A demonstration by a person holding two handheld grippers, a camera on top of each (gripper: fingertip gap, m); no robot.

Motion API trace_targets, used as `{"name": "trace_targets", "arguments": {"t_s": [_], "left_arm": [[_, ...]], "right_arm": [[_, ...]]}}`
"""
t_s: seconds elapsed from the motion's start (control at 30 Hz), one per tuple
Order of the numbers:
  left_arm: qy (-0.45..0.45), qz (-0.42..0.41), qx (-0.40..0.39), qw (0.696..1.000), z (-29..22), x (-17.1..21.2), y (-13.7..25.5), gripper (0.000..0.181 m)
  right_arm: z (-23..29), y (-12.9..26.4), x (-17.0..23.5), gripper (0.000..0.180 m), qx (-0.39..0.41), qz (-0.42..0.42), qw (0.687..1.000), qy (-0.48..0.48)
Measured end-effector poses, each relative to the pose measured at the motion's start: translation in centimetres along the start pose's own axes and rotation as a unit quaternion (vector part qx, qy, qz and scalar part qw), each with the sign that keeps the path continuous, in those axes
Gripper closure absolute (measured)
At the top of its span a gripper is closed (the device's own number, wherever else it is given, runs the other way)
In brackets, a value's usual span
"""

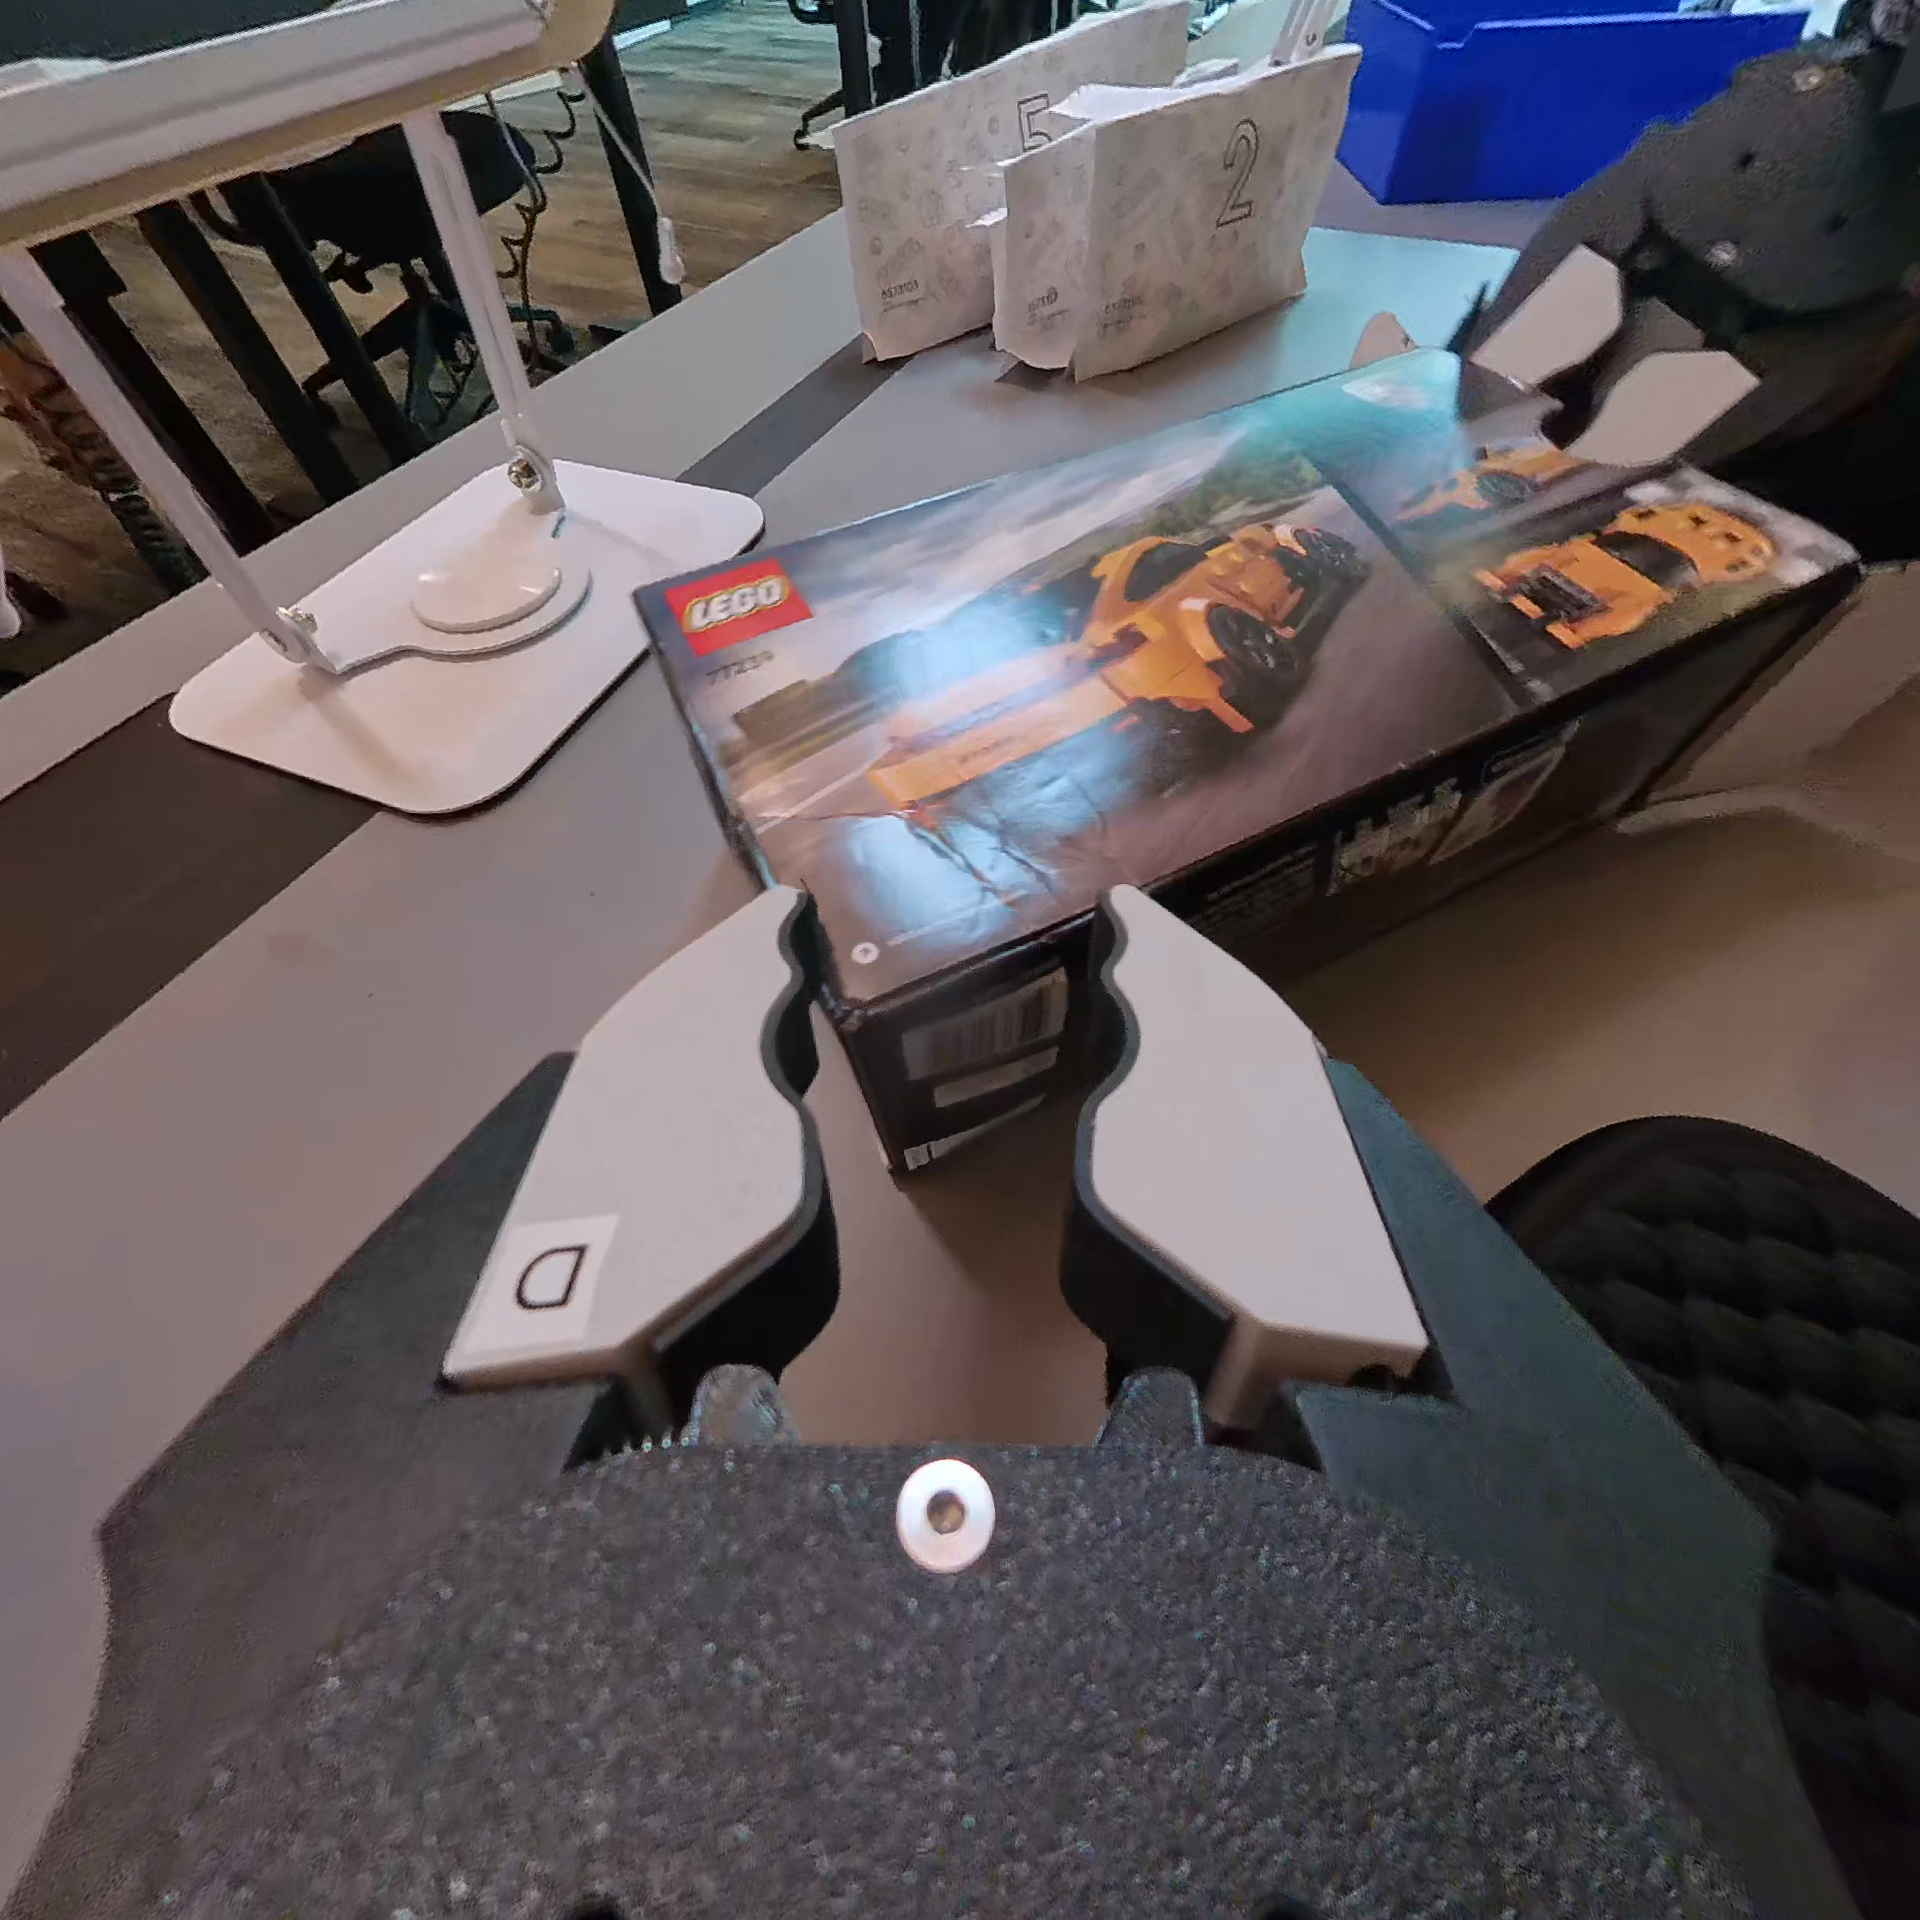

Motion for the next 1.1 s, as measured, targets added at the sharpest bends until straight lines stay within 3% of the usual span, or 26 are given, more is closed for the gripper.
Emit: {"name": "trace_targets", "arguments": {"t_s": [0.03,0.2,0.37,0.6,0.87,0.97,1.1], "left_arm": [[-0.008,0.002,-0.001,1.0,-0.1,0.1,0.0,0.131],[-0.018,-0.01,0.005,1.0,-0.2,0.5,-0.5,0.11],[-0.012,-0.018,0.009,1.0,0.0,0.4,-0.6,0.111],[-0.009,-0.024,0.009,1.0,-0.1,0.3,-0.8,0.112],[-0.018,-0.023,0.001,1.0,-0.2,0.3,-0.8,0.111],[-0.017,-0.021,-0.001,1.0,0.0,0.3,-0.7,0.113],[-0.006,-0.027,0.0,1.0,0.1,0.3,-0.7,0.113]], "right_arm": [[-0.2,-0.2,0.0,0.165,0.001,-0.005,1.0,-0.001],[-0.2,1.2,1.2,0.15,-0.011,0.0,1.0,-0.006],[1.5,3.1,2.1,0.144,-0.034,-0.022,0.997,0.064],[3.3,-0.5,0.5,0.156,-0.015,0.019,0.975,0.22],[2.6,-3.7,-0.6,0.163,0.016,0.022,0.963,0.268],[2.4,-3.1,-0.6,0.162,0.035,0.016,0.961,0.274],[2.5,0.4,-0.8,0.161,0.016,-0.007,0.966,0.257]]}}
Point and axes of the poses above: each gripper's, where its closed fingertips meet, y back along the fingers, x out of its underside, z = x × y across the jaws, the point moved 4 cm from there along y, back along the fingers, and after that the axes turned 11 degrees about y, right-handed, at the moved point
